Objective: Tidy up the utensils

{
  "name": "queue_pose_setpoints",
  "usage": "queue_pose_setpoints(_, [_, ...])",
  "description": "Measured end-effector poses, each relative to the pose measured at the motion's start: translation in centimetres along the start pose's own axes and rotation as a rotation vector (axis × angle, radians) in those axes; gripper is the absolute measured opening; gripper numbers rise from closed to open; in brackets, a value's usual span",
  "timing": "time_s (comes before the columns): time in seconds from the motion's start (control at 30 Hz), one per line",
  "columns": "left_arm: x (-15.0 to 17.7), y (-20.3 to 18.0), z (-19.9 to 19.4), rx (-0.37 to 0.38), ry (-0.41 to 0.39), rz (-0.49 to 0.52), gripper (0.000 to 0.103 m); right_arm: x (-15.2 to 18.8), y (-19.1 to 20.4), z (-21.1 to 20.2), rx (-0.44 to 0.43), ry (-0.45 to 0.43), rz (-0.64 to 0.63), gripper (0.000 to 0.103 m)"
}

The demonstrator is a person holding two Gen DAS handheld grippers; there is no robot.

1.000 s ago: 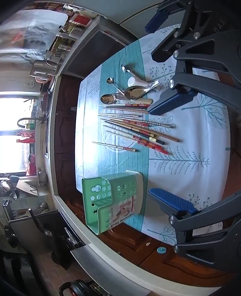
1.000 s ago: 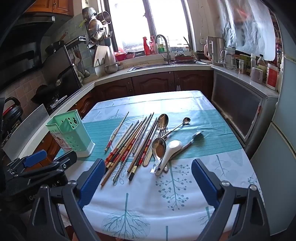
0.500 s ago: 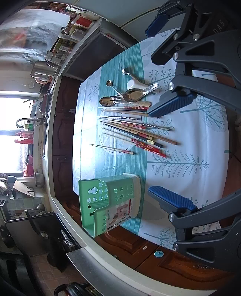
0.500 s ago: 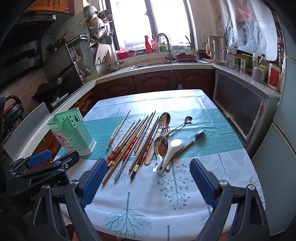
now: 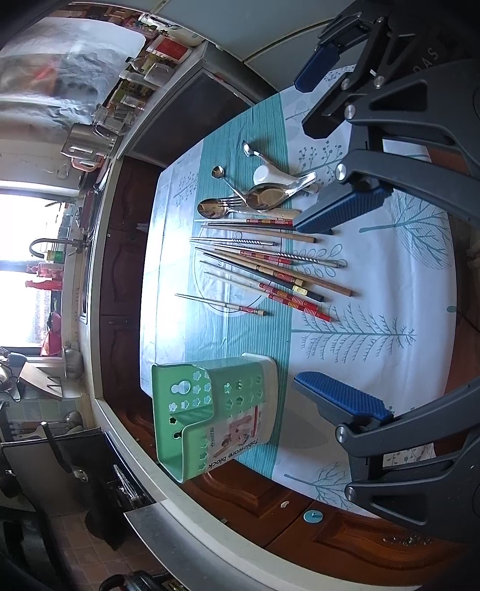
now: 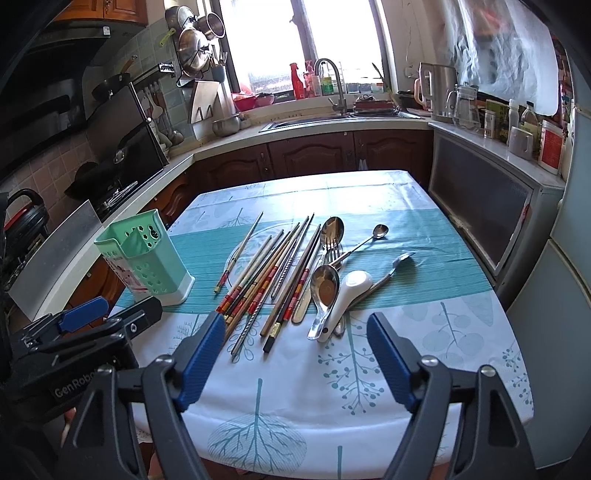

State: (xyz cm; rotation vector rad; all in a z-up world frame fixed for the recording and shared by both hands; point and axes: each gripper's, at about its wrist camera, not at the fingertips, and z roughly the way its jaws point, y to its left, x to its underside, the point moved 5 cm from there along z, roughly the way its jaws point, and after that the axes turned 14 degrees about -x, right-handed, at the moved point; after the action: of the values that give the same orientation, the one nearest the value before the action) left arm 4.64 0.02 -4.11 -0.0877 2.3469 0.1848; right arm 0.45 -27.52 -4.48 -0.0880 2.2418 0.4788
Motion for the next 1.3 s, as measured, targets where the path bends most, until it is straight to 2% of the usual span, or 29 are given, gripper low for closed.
queue_pose_setpoints(0.57, [-0.1, 0.1, 0.0, -0.017, -0.013, 0.007, 0.075, -0.1, -0.2, 0.1, -0.007, 0.004, 0.004, 0.075])
queue_pose_setpoints(0.87, [-0.7, 1.0, -0.5, -0.054, -0.062, -0.012, 0.075, -0.1, -0.1, 0.1, -0.005, 0.003, 0.003, 0.07])
queue_pose_setpoints(0.97, [-1.0, 1.3, -0.7, -0.044, -0.09, -0.021, 0.075, -0.3, -0.2, -0.2, 0.003, -0.01, -0.003, 0.069])
queue_pose_setpoints(1.13, [-1.4, 1.2, -1.3, -0.058, -0.122, 0.014, 0.075, -1.0, -0.9, -0.5, -0.022, -0.006, 0.012, 0.069])
queue_pose_setpoints(1.23, [-1.6, 0.8, -1.3, -0.018, -0.096, 0.045, 0.075, -1.3, -1.5, -0.7, -0.051, 0.011, 0.036, 0.069])
queue_pose_setpoints(1.3, [-1.8, 0.6, -1.3, 0.037, -0.082, 0.056, 0.075, -1.5, -1.9, -0.7, -0.073, 0.028, 0.054, 0.065])
